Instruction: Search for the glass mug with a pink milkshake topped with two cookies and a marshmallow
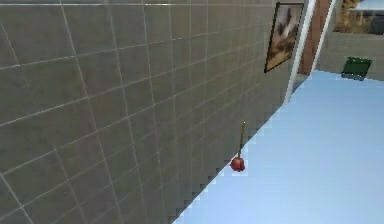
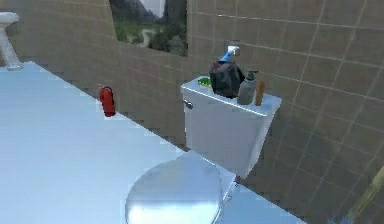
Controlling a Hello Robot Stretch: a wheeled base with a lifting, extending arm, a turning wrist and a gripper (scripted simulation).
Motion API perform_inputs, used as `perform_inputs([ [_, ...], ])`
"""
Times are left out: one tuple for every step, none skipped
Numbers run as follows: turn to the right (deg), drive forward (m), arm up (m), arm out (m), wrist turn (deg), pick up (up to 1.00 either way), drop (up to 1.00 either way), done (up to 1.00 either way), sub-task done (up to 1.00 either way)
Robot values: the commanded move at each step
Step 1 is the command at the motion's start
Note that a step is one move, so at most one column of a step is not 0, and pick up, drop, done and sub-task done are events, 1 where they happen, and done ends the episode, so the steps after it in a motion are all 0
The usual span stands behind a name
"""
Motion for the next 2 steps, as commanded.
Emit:
perform_inputs([
  [-21.0, 0.0, 0.0, 0.0, 0.0, 0.0, 0.0, 0.0, 0.0],
  [0.0, 0.3, 0.0, 0.0, 0.0, 0.0, 0.0, 0.0, 0.0],
])
